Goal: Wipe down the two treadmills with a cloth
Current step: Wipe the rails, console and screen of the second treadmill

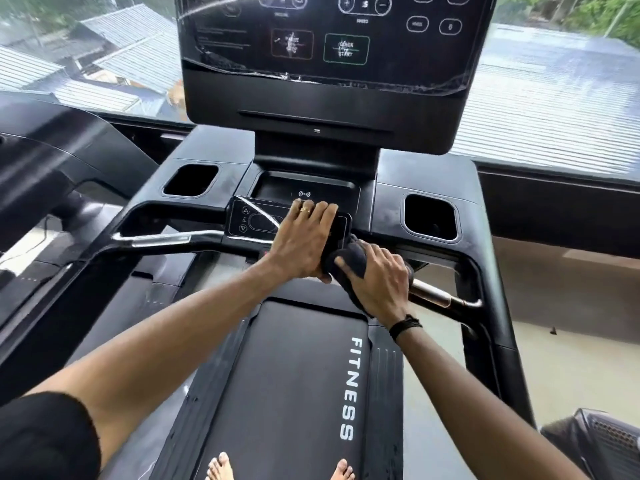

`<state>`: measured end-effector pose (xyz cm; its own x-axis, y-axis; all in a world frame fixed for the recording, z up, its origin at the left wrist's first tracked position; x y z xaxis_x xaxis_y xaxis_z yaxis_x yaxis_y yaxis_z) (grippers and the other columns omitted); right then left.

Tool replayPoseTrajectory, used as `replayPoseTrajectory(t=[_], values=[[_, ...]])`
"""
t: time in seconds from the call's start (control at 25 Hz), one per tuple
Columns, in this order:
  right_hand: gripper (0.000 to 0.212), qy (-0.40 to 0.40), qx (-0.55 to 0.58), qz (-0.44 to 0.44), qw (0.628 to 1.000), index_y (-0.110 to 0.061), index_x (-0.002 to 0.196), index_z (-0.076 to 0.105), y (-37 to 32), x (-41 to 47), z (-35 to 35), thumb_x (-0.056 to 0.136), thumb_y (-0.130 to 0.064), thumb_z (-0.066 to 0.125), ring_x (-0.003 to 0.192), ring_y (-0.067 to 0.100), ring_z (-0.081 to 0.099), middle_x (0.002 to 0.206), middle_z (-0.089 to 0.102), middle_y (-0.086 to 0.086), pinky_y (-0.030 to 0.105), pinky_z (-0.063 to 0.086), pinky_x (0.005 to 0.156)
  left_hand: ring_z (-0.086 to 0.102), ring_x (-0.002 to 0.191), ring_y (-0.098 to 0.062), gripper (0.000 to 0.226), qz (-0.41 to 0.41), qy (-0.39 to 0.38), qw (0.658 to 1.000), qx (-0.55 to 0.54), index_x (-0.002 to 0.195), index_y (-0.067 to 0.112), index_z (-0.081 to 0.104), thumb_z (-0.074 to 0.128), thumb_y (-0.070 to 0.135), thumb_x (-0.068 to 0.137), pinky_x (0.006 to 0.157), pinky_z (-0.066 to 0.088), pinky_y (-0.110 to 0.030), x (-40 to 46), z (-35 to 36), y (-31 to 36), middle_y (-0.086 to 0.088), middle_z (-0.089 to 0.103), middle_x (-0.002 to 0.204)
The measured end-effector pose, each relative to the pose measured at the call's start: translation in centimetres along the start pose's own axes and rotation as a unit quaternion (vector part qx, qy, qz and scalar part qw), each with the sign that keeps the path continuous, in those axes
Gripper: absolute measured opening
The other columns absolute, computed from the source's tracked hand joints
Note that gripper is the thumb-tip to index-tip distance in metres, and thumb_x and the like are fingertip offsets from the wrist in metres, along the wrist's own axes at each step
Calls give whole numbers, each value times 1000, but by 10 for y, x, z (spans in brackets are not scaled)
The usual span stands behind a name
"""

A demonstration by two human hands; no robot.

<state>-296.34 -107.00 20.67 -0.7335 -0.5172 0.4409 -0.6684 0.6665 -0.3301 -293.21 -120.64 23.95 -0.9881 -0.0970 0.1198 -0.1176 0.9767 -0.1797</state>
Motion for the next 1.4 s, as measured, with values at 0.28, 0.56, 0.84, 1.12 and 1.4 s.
replayPoseTrajectory(t=[0.28, 0.56, 0.84, 1.12, 1.4], values=[[91, 96, 306, 192, 927, -9, 149, 39, -20, -6, 7, 89, -78, 37, 142, 36, 37, 153, 40, 21, 60, 26, 118, 11, 153, -29, 133, -28, 74, 985, -151, 155, -1, 7, 48, 91, 68, 124, 6, -48, -68, 7, -64, -19, 15, 163], [104, 23, -121, 138, 983, 6, 155, 7, -80, 22, 41, 93, -77, 20, 150, 47, 1, 160, 0, 35, 58, 12, 121, 12, 153, -24, 113, -73, 85, 980, -164, 154, -5, 11, 34, 82, 84, 124, 6, -52, -125, 37, -195, -19, 18, 163], [119, -52, -169, -12, 984, 6, 155, 12, -161, 43, 76, 84, -88, 28, 152, 41, 0, 162, 3, 30, 54, 7, 123, 7, 154, -21, 117, -49, 84, 979, -180, 155, -2, 9, 35, 85, 81, 124, 1, -52, -136, 49, -236, -15, 16, 164], [124, -103, -188, -155, 964, 0, 156, 18, -241, 60, 118, 75, -93, 36, 152, 40, 3, 163, 8, 28, 54, 8, 123, 15, 153, -24, 117, -113, 118, 967, -194, 154, -1, 13, 40, 84, 79, 124, 2, -52, -186, 50, -294, -17, 22, 162], [75, -256, -183, -179, 932, -19, 109, 56, -301, 87, 161, 64, -77, 71, 98, 29, 67, 106, 69, 7, 36, 50, 79, 20, 151, -34, 127, -181, 64, 972, -135, 151, -3, 20, 45, 88, 67, 122, 2, -57, -235, 75, -350, -22, 25, 159]])
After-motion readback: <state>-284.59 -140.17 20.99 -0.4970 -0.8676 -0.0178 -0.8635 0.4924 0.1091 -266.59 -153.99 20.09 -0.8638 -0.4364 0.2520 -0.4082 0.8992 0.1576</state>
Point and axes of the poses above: each hand's wrist, its own x-axis towards the middle knuckle, its own z-axis out of the palm, y = z × x, the point moved 7 cm from there along x, towards the middle knuckle
